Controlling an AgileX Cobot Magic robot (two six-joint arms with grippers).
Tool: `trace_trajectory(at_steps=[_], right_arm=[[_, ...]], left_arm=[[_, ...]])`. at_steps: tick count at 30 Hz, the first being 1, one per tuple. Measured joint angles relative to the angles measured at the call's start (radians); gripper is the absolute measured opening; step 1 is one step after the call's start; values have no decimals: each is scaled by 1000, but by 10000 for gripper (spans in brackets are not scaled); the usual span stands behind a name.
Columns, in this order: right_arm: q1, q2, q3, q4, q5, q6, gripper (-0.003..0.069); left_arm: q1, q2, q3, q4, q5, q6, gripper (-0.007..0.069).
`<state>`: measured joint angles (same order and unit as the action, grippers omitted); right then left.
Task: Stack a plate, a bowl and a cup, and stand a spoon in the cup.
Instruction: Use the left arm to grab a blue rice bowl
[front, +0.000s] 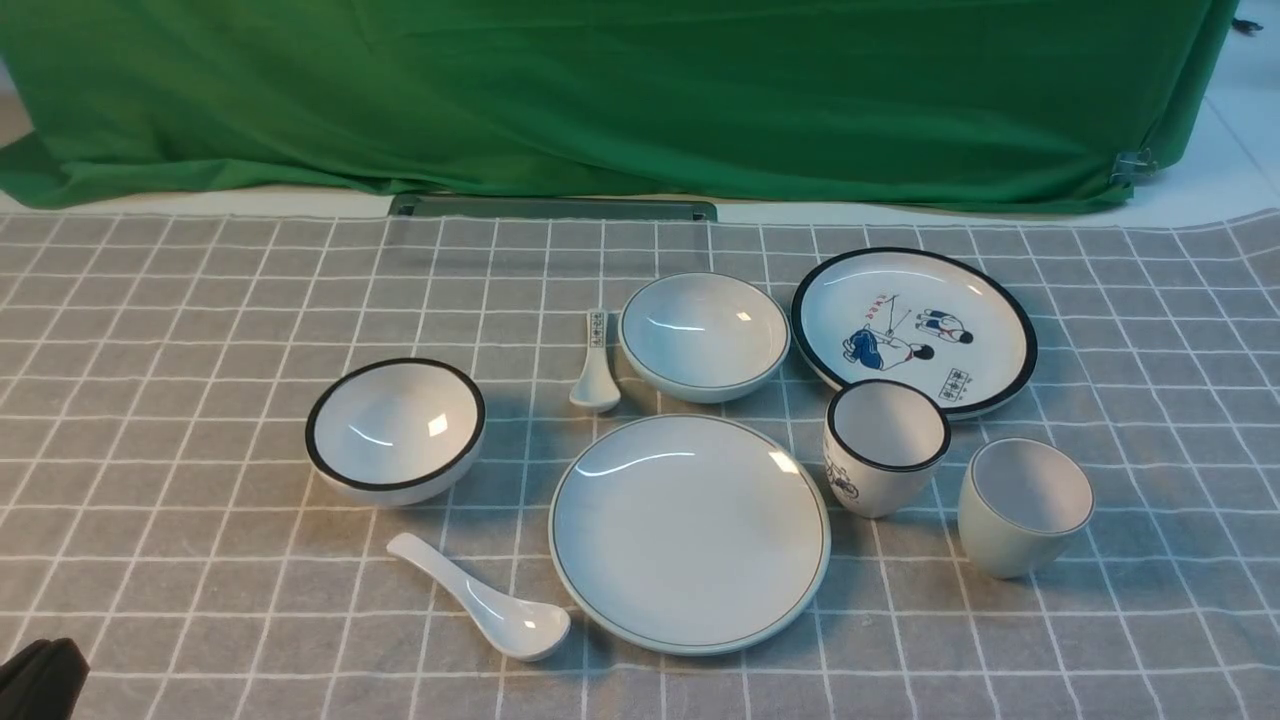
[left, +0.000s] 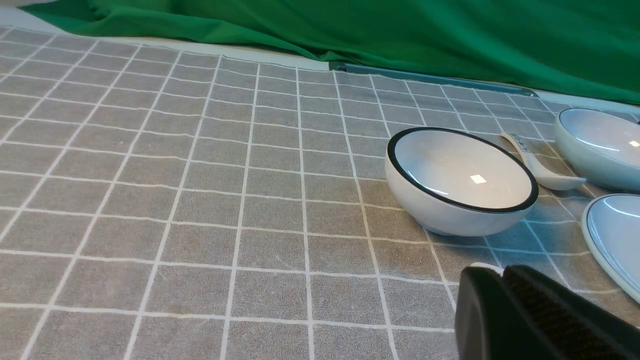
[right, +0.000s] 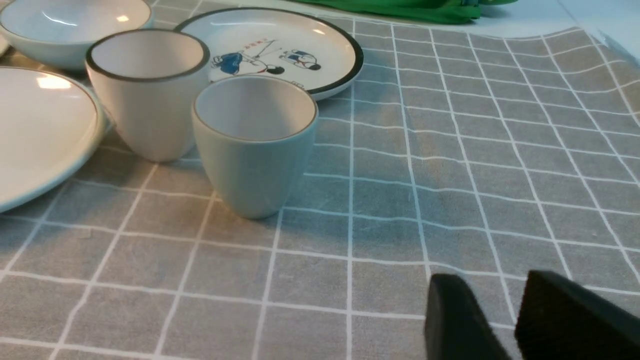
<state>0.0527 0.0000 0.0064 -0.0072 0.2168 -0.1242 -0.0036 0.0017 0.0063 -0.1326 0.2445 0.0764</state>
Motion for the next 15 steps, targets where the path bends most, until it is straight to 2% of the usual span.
trace_trajectory(at_steps=[11, 15], right_arm=[[0, 0, 0, 0, 0, 0, 241], [0, 0, 0, 0, 0, 0, 241]], left_arm=[[0, 0, 0, -3, -20, 0, 17], [0, 0, 0, -127, -119, -76, 17]])
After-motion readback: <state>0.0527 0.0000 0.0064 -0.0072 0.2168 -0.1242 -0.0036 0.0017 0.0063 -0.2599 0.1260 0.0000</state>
